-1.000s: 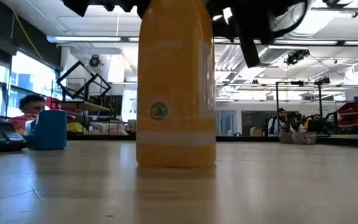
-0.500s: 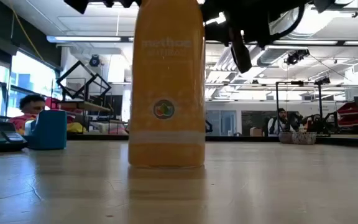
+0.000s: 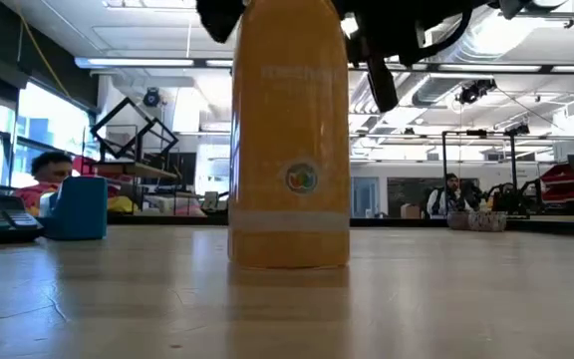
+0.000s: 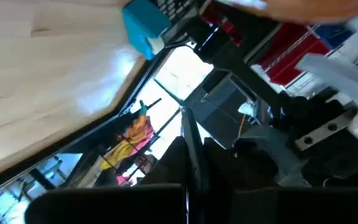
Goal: Apply microfiber cloth
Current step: Spray the blue phone using the orange spray bottle
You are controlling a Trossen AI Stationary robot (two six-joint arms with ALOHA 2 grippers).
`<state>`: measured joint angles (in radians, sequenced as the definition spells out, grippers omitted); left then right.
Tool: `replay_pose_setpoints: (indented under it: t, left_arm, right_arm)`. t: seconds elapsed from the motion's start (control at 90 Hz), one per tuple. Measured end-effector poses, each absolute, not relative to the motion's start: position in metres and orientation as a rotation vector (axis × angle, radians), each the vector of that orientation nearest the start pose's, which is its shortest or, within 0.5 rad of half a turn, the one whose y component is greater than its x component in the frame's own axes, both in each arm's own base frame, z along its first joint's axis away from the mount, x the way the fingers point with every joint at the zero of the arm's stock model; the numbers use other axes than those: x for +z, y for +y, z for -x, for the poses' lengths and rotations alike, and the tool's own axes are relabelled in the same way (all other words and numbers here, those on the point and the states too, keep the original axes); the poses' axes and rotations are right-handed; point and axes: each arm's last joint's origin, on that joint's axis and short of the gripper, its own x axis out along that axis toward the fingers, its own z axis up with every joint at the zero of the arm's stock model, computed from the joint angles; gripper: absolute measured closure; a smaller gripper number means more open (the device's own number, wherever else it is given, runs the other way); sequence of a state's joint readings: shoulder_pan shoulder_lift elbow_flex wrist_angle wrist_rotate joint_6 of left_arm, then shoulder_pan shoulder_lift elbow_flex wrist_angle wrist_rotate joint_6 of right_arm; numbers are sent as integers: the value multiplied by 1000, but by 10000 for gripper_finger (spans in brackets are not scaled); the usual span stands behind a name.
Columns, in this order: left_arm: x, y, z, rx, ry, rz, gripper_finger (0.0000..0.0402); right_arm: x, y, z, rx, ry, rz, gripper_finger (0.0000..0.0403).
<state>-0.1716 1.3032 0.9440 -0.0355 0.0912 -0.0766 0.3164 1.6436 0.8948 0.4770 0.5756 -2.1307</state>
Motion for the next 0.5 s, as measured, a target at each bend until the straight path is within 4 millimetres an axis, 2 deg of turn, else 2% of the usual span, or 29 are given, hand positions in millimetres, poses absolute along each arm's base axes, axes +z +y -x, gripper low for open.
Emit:
replay_pose_setpoints:
  t: [0.167,0.378,0.5]
  left_arm:
    - [294,-55,-284,-181,382,6,149]
    - [283,-51,-300,3,354,-81,149]
    - [283,-50,-305,31,312,-102,149]
  right_arm:
    - [220,93,-336,96,442,2217,403]
    - [220,94,-336,108,421,2223,403]
    - [220,94,-336,113,416,2224,403]
